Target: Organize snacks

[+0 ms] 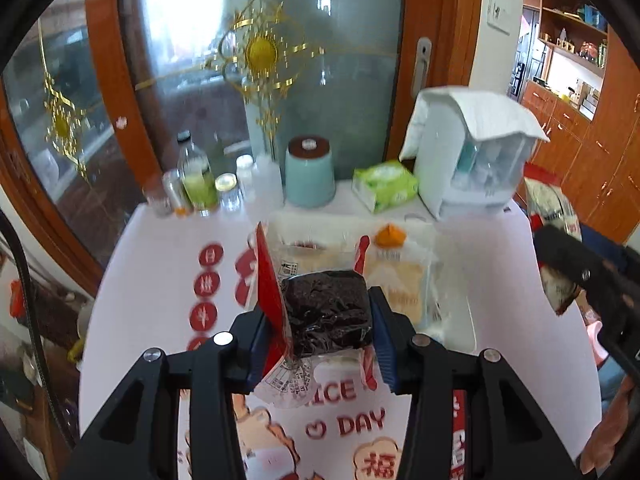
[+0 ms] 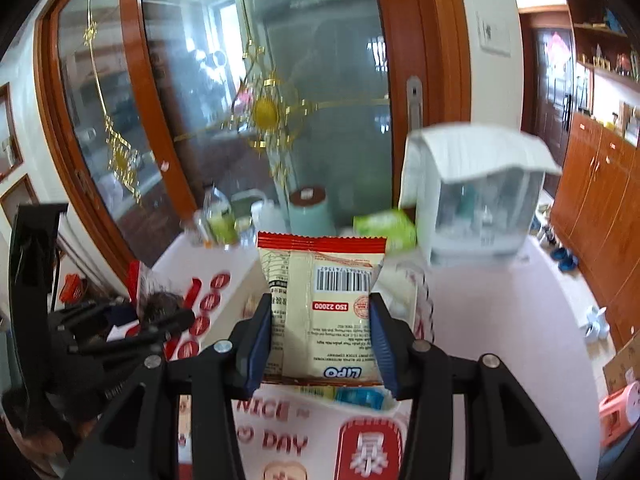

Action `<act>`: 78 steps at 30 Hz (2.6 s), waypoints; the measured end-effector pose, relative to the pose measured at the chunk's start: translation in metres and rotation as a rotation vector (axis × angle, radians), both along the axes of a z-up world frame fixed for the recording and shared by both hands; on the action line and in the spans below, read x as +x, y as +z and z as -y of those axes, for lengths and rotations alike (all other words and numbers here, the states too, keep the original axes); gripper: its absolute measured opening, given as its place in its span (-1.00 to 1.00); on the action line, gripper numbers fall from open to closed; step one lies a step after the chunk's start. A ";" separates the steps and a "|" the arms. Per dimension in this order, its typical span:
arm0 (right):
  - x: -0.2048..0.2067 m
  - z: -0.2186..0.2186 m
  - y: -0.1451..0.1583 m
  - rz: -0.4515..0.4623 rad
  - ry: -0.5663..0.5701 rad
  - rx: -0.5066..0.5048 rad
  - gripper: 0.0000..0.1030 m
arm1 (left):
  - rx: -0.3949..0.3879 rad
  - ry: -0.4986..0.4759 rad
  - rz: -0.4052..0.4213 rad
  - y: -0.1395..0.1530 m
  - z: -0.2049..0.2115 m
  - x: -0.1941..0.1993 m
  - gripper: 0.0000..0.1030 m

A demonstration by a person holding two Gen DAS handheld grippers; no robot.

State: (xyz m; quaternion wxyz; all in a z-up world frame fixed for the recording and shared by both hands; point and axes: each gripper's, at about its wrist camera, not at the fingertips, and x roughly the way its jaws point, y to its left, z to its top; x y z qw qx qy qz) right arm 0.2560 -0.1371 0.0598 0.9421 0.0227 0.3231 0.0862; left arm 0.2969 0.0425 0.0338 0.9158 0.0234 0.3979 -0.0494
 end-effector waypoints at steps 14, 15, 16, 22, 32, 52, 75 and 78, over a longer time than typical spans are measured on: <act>0.061 -0.004 0.020 0.023 -0.047 -0.031 -0.09 | 0.040 0.013 -0.020 -0.018 0.014 0.054 -0.15; 0.064 -0.004 0.018 0.013 -0.051 -0.031 -0.09 | 0.044 0.014 -0.031 -0.024 0.014 0.057 -0.14; 0.067 -0.003 0.014 -0.003 -0.050 -0.026 -0.08 | 0.046 0.013 -0.038 -0.027 0.014 0.058 -0.12; 0.090 -0.003 -0.016 -0.137 -0.011 0.017 0.08 | 0.053 0.055 -0.064 -0.045 0.007 0.064 0.94; 0.081 -0.001 -0.032 -0.185 -0.007 0.035 0.26 | 0.098 0.079 -0.126 -0.062 0.008 0.054 0.96; -0.032 0.013 -0.080 -0.250 0.027 0.057 0.26 | 0.026 0.091 -0.143 -0.086 0.011 -0.088 0.96; -0.232 0.033 -0.089 -0.300 0.007 0.064 0.26 | 0.046 0.121 -0.106 -0.060 0.026 -0.284 0.96; -0.241 0.029 -0.083 -0.274 0.010 0.042 0.26 | 0.042 0.133 -0.103 -0.058 0.024 -0.291 0.96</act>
